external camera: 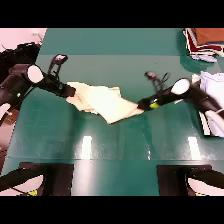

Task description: Fold the shirts.

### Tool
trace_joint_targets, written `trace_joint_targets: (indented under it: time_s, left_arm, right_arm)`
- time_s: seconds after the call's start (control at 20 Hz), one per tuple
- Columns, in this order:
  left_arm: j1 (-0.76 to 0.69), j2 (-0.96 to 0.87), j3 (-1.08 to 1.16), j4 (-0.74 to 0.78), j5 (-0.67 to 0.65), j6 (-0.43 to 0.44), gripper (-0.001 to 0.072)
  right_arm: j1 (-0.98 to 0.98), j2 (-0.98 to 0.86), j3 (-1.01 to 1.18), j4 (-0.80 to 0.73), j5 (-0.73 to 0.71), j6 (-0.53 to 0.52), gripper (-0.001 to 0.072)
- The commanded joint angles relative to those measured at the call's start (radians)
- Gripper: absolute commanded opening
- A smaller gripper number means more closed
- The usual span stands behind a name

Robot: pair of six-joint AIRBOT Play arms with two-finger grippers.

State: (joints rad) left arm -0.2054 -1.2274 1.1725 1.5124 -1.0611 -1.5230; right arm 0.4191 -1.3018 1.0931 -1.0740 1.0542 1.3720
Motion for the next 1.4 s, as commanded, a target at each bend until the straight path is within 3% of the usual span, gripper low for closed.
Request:
trace_joint_targets:
  time_s: [0.0,0.15,0.35,0.8,0.9,1.0,1.25,1.35]
  left_arm:
    - [0.001,0.107,0.002,0.234,0.046,-0.092,0.0024]
    - [0.001,0.255,0.005,0.241,0.14,-0.104,0.0025]
    - [0.001,0.397,0.124,0.241,0.155,-0.1,0.0025]
    - [0.001,0.449,0.705,0.193,0.099,-0.09,0.0024]
    - [0.001,0.449,0.767,0.121,0.071,-0.038,0.0024]
    - [0.001,0.44,0.769,0.036,-0.001,-0.001,0.0024]
    - [0.001,0.225,0.767,0.009,-0.384,0.013,0.0025]
    - [0.0,0.118,0.713,-0.01,-0.425,0.014,0.0025]
  right_arm:
    - [-0.165,0.122,0.136,-0.113,0.052,0.026,0.0018]
    - [-0.289,0.242,0.254,-0.114,0.054,0.025,0.0018]
    - [-0.368,0.379,0.374,-0.134,0.052,0.022,0.0018]
    - [-0.56,0.573,0.53,-0.134,0.082,0.022,0.0018]
    - [-0.619,0.564,0.572,-0.133,0.136,0.022,0.0018]
    - [-0.655,0.516,0.627,-0.131,0.223,0.022,0.0018]
    - [-0.567,0.278,0.687,-0.135,0.453,0.068,0.0017]
    - [-0.501,0.154,0.687,-0.172,0.529,0.116,0.0017]
